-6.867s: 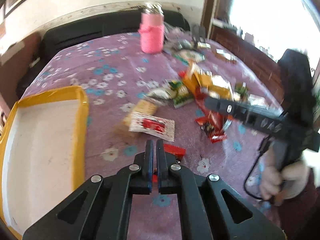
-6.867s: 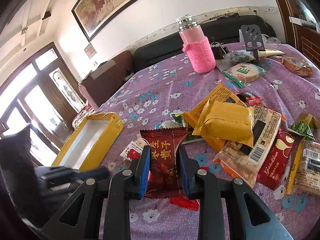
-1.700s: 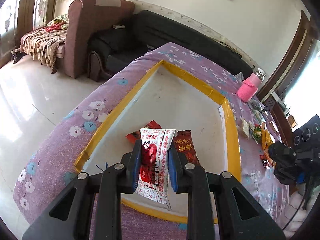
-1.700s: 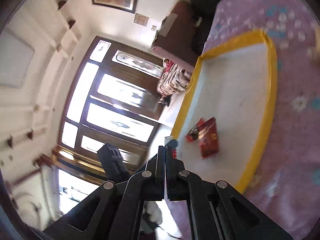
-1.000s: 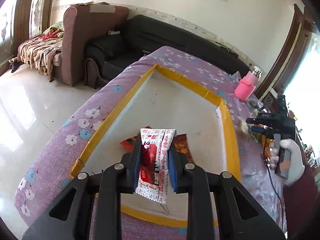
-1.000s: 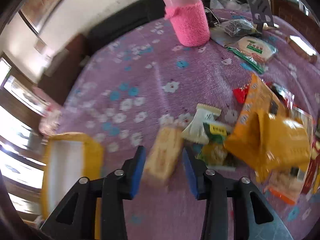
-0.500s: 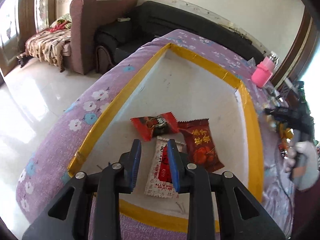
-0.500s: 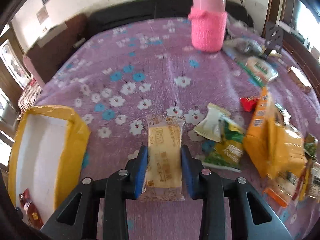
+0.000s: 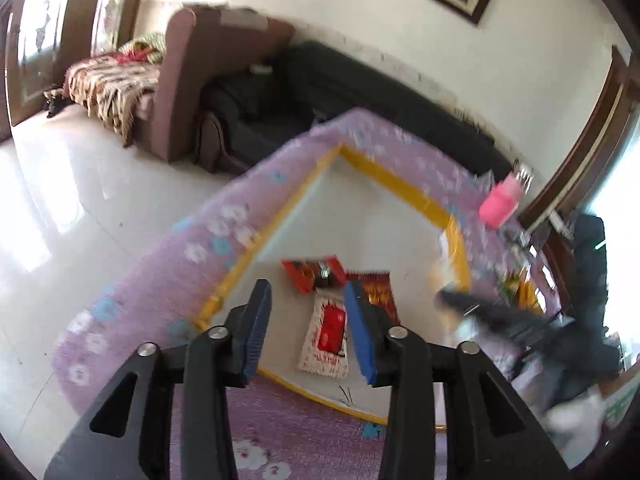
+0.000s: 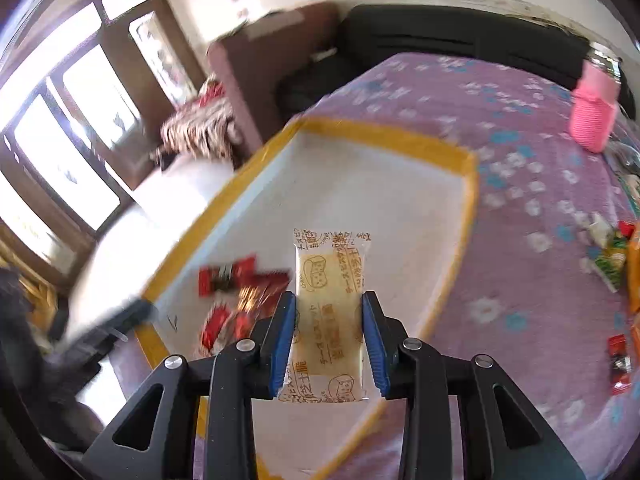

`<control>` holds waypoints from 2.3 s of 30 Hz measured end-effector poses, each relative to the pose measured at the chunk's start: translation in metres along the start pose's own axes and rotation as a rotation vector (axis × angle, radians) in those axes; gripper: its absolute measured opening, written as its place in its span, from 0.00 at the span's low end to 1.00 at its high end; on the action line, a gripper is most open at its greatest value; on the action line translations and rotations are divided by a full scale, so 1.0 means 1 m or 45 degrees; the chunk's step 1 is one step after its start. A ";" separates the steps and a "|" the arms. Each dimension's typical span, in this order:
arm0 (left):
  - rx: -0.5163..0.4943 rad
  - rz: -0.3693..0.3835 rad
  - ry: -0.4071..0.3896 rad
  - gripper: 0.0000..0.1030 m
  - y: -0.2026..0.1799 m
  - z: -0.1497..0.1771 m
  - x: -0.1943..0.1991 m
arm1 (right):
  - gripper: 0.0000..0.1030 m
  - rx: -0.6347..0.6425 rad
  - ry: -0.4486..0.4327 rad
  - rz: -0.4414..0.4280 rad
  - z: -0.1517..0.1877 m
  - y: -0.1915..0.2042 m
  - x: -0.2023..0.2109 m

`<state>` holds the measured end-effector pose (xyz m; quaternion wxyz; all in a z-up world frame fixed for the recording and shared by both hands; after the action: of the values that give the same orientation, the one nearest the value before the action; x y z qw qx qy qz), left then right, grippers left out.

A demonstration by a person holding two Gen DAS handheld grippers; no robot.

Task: Organize snacks
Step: 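Lower the cream cake packet into the tray and open the right tool, then grasp the yellow pillow-shaped packet with the right tool, then grasp the green pea snack bag with the left tool while the right tool holds the yellow packet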

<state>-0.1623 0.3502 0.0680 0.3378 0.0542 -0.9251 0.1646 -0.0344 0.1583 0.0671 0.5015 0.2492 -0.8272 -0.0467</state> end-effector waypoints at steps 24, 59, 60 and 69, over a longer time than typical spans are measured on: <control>-0.099 0.067 -0.145 0.55 -0.045 -0.011 0.022 | 0.56 -0.558 -0.280 0.598 -0.080 -0.315 0.088; -0.629 0.287 0.064 0.63 -0.238 0.029 -0.009 | 0.64 -0.696 -0.153 0.251 0.048 -0.313 0.084; -0.646 0.294 0.077 0.64 -0.244 0.029 -0.013 | 0.60 -0.659 -0.158 0.290 0.047 -0.309 0.081; -0.654 0.313 0.288 0.65 -0.297 0.023 -0.115 | 0.44 -0.544 -0.252 0.286 0.065 -0.317 0.090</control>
<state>-0.0252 0.0615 0.0571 0.4189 -0.1640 -0.8926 -0.0301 -0.0075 -0.1703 0.0038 0.4615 0.0385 -0.8660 -0.1884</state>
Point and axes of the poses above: each gripper's, at about its wrist camera, not at the fingertips, and x roughly against the way its jaws point, y to its left, z to its underside, the point moved 1 cm from there along -x, roughly the way its jaws point, and after that the axes turned 8 degrees about -x, right-handed, at the moved point
